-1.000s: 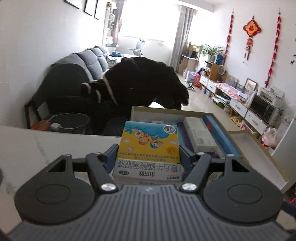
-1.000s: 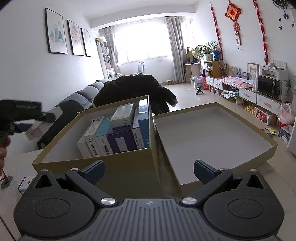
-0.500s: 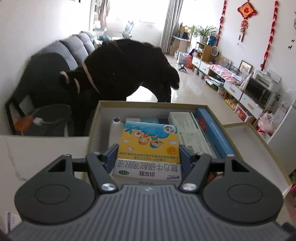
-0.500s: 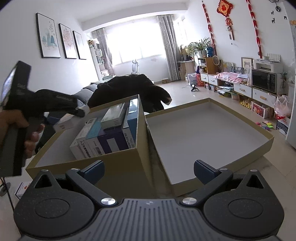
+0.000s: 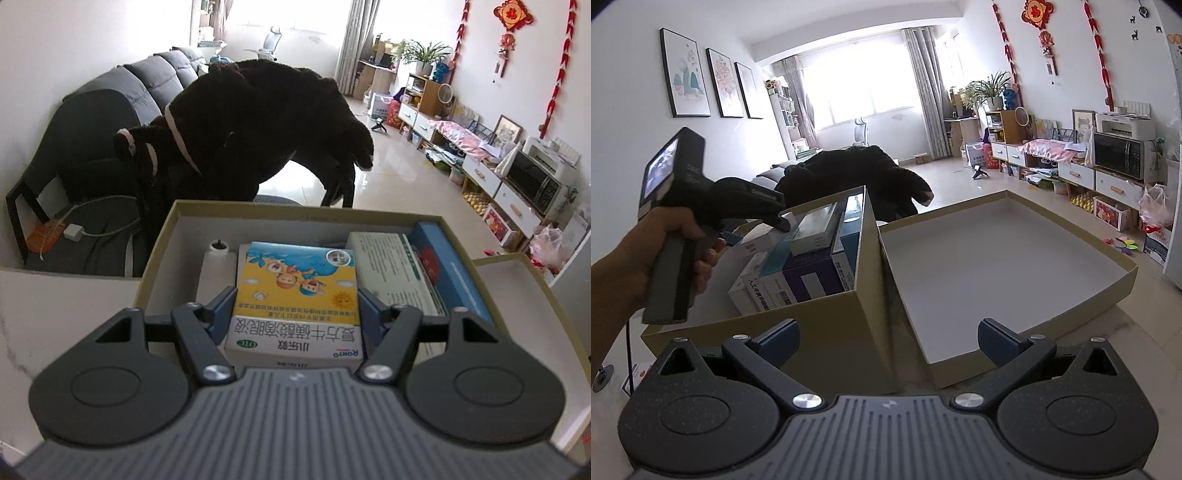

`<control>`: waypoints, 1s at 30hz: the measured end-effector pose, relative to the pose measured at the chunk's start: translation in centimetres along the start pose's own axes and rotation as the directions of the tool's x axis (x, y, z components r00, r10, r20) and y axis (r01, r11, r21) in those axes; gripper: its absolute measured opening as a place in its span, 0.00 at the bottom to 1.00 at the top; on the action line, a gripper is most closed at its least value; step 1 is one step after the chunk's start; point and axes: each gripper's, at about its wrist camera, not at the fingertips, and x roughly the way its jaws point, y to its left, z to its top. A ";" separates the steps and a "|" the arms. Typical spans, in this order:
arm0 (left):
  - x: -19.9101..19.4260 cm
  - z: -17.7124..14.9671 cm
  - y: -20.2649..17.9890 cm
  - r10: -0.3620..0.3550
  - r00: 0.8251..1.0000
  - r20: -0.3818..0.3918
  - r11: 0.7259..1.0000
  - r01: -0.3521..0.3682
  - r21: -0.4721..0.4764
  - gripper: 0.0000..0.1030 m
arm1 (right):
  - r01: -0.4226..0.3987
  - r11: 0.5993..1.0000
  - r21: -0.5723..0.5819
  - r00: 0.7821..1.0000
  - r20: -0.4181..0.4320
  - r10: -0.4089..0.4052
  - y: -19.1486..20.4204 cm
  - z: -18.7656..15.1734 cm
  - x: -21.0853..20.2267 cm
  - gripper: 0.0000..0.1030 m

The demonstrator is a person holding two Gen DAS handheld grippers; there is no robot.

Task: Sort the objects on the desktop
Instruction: 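Lower the yellow cartoon box into the tan box and open the left gripper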

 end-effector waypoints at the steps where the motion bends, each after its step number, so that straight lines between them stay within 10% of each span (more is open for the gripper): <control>1: 0.0 0.1 -0.1 0.003 1.000 0.004 1.000 -0.003 0.000 0.65 | 0.000 1.000 -0.001 1.000 0.001 0.000 0.0 0.0 0.0 1.00; 30: -1.3 0.5 0.1 0.016 0.999 0.038 0.999 -0.014 -0.043 0.75 | -0.007 0.999 -0.038 0.998 0.068 0.010 2.3 0.9 -4.0 1.00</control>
